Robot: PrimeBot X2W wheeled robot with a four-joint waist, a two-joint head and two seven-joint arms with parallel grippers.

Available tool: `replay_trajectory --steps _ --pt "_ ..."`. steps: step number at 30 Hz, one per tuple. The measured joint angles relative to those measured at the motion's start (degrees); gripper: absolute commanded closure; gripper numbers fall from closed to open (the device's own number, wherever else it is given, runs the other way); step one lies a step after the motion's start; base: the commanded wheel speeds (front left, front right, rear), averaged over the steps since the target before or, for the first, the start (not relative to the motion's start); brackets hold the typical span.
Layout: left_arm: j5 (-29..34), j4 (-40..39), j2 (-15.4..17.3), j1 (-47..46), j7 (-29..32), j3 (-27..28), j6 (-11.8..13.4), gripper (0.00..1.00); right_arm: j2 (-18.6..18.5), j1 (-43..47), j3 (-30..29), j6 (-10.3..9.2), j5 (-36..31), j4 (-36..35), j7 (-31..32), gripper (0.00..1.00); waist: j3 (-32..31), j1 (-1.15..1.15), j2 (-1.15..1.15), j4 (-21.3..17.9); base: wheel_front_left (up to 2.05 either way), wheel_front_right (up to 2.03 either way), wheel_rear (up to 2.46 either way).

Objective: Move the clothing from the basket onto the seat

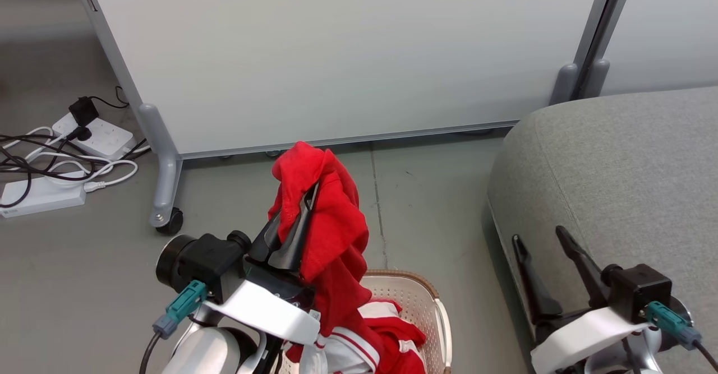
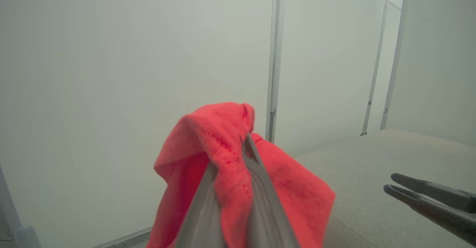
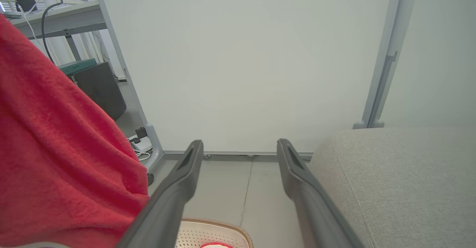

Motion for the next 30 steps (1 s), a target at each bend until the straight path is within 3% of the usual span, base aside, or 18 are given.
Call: replay_trajectory --steps 5,14,23,30 --pt "-0.01 0.16 -0.09 -0.05 -0.24 -0.36 -0.01 1.00 0.01 -0.52 3.93 -0.01 1.88 -0.67 0.73 0.00 0.10 0.00 0.00 0.56 0.00 0.00 0.00" --pt "-0.01 0.29 -0.31 -0.94 -0.30 -1.48 -0.16 1.00 0.15 -5.21 23.06 -0.01 8.61 1.33 2.09 0.00 0.65 0.00 0.00 2.07 0.00 0.00 0.00" --pt "-0.01 -0.12 -0.52 -1.31 -0.25 -2.31 -0.36 1.00 0.18 -13.94 34.03 -0.01 14.63 9.26 -0.51 0.00 1.14 0.00 0.00 3.78 0.00 0.00 0.00" --pt "-0.02 -0.25 -0.75 -1.40 -0.26 -3.30 -0.47 1.00 0.20 -21.10 38.93 -0.01 18.05 17.27 -4.36 0.00 1.48 0.00 0.00 4.71 0.00 0.00 0.00"
